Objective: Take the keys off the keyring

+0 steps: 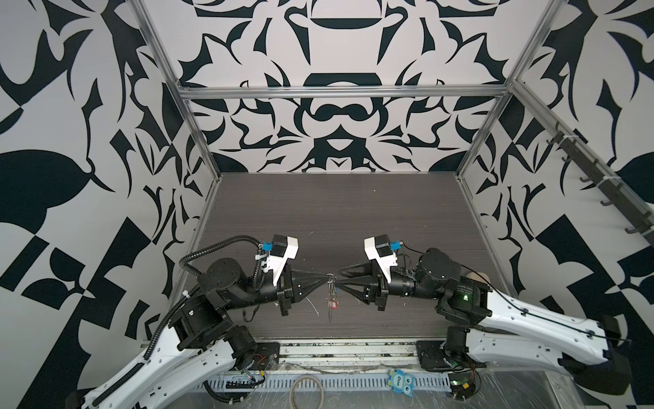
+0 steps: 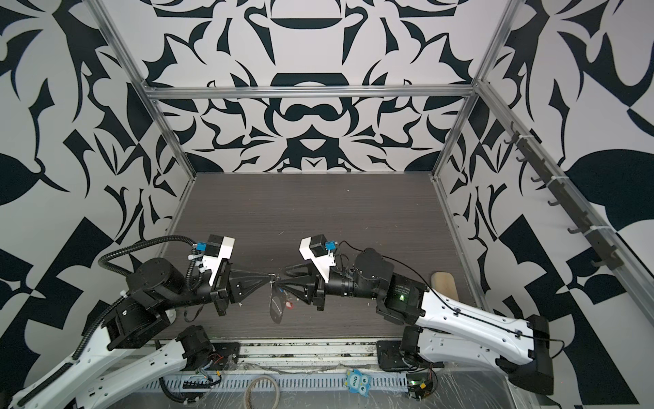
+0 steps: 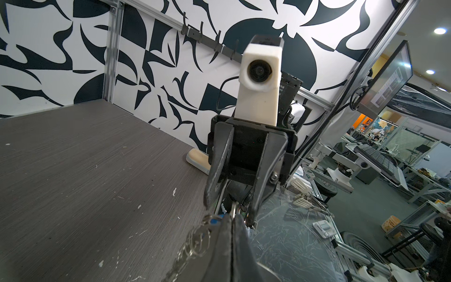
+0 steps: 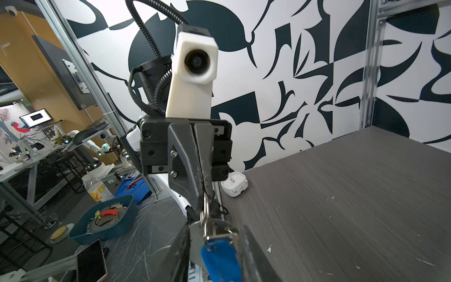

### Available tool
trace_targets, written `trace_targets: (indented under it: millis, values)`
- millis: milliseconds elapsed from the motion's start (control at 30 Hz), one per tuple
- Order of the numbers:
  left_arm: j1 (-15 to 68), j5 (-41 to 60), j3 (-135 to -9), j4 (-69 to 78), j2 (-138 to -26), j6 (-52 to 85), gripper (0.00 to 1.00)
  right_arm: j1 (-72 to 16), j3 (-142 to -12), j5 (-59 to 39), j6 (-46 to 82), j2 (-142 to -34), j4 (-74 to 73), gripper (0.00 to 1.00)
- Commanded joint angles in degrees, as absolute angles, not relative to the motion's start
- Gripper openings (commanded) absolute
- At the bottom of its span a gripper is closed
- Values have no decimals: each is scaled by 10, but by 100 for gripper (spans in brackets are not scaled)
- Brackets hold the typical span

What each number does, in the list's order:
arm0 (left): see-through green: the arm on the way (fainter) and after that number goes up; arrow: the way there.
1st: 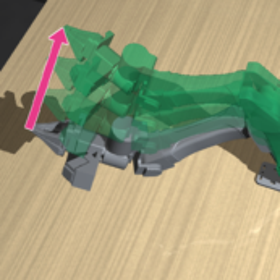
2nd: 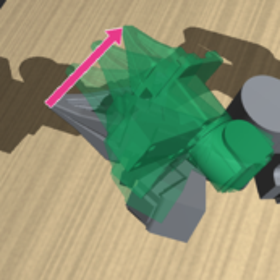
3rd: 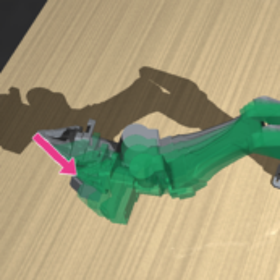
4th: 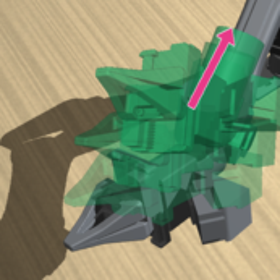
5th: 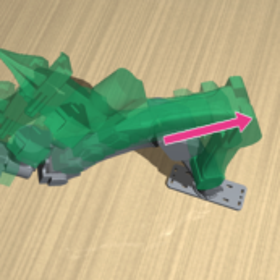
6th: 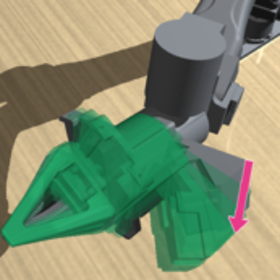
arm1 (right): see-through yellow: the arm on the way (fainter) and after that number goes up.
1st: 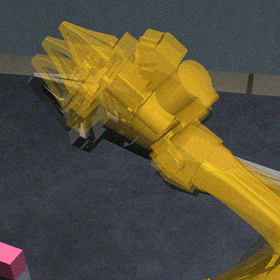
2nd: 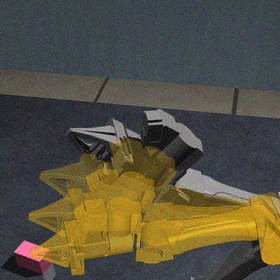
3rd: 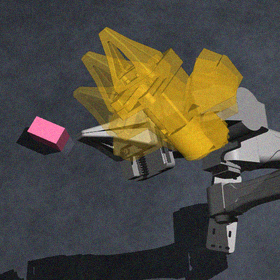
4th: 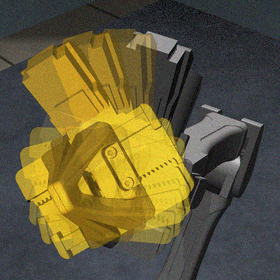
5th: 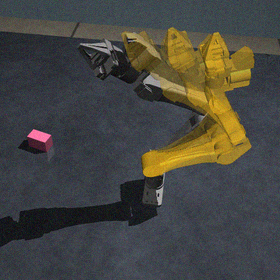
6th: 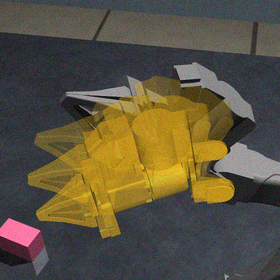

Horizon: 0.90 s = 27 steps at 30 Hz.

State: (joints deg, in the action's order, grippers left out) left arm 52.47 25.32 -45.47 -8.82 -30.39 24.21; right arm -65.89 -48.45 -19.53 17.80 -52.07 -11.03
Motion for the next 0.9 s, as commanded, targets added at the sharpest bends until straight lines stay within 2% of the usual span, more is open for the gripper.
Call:
trace_targets:
  millis: [0,300,467,567,700,800,867]
  values:
    - [524,257,-450,-62,-294,246,0,-661,-499,-206,178,-515,-143,30]
    - [524,243,-443,-49,-285,255,0,-662,-499,-214,179,-523,-143,7]
    - [524,248,-437,-28,-283,262,0,-661,-498,-217,181,-529,-143,0]
    - [524,250,-436,-25,-286,262,0,-661,-498,-218,182,-531,-141,0]
    - [524,255,-435,-25,-286,261,0,-661,-502,-214,182,-528,-136,12]
    - [524,256,-436,-25,-287,261,0,-662,-507,-214,180,-532,-130,12]
    - [524,252,-435,-25,-286,261,0,-662,-508,-215,182,-535,-130,21]
